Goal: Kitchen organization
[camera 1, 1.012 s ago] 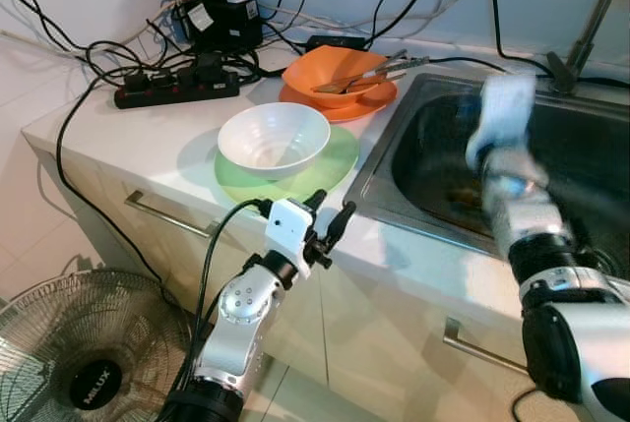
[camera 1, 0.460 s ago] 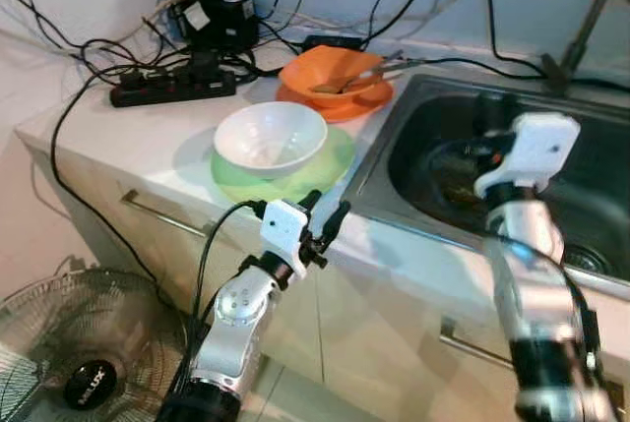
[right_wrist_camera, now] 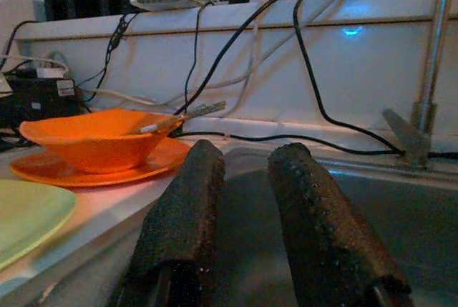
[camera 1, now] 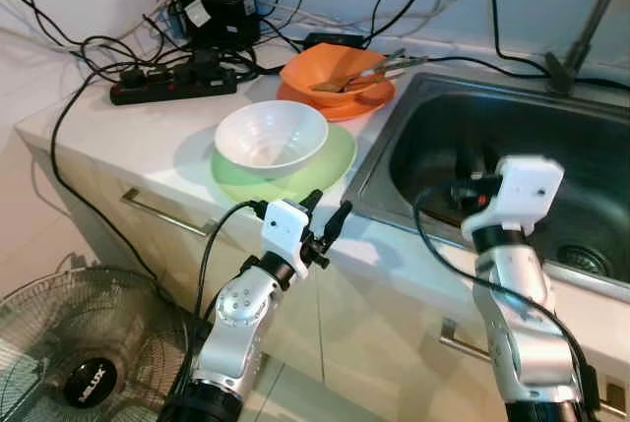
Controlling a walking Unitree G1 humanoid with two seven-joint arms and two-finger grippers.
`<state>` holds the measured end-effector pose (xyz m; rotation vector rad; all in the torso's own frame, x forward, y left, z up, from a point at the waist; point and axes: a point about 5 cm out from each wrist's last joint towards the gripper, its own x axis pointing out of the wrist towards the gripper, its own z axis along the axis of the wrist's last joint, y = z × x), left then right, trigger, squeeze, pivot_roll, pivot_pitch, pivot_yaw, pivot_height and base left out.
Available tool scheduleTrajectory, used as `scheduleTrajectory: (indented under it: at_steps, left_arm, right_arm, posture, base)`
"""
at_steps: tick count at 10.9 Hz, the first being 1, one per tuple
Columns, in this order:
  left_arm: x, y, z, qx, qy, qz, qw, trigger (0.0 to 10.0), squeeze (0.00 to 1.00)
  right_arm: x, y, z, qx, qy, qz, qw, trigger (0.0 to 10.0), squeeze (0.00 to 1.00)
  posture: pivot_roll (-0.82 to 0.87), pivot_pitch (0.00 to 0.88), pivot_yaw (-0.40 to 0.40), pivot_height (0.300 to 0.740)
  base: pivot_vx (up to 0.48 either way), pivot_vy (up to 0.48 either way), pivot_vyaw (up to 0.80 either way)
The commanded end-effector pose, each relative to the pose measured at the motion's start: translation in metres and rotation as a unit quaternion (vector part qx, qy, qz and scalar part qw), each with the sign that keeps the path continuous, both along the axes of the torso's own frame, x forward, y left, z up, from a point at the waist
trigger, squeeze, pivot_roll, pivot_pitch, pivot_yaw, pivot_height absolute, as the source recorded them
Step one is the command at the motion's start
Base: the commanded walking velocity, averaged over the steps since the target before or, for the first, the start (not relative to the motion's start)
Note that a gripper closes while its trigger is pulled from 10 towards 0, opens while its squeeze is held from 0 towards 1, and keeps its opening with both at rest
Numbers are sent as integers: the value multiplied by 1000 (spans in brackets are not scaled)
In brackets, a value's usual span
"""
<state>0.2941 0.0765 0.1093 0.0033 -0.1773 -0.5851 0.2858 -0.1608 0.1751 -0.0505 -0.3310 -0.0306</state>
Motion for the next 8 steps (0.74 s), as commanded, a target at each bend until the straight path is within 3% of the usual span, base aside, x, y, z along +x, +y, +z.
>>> scheduleTrajectory:
  at_steps: [1, 8]
  left_arm:
    - [-1, 6, -8, 9, 19, 16, 1000, 10000, 0]
    - [3, 15, 0, 10, -6, 54, 998, 10000, 0]
  right_arm:
    - [-1, 2, -1, -12, 3, 2, 1000, 10000, 0]
    - [11, -6, -16, -25, 25, -3, 999, 10000, 0]
  posture:
    - [36, 80, 64, 740]
    - [41, 72, 62, 740]
  base:
    - [0, 0, 0]
    - [0, 0, 0]
